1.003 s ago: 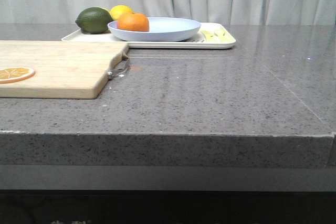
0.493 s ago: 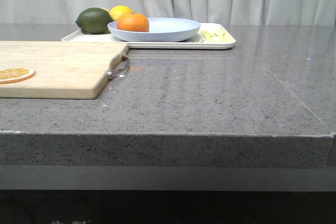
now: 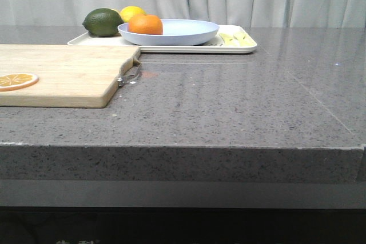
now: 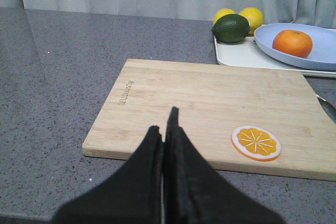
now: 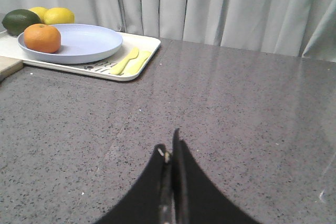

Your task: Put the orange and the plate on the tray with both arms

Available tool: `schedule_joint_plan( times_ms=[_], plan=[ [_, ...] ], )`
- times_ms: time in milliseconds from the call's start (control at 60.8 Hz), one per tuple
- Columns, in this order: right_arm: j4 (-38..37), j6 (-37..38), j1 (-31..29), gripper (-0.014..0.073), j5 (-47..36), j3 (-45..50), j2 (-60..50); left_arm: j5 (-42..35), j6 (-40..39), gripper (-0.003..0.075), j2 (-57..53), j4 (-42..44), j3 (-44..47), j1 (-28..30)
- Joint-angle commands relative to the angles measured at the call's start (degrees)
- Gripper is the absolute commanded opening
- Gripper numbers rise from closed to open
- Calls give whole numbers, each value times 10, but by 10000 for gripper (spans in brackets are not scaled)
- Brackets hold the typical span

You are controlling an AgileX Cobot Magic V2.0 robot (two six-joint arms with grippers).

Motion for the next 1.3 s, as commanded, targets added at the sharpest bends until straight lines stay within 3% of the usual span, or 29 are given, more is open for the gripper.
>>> schedule_joint_plan(
  times_ms=[0,838,1282],
  plan=[
    [0,-6,-4,-60,-51,-14,5,-48,-5,-17,6,-3,-14,0],
    [0,-6,-4,-60,-51,-14,5,-49,-5,-17,6,-3,-14,2],
    [0,-6,-4,-60,-51,-14,5,-122,-5,-17,-111,-11,136,4]
  ],
)
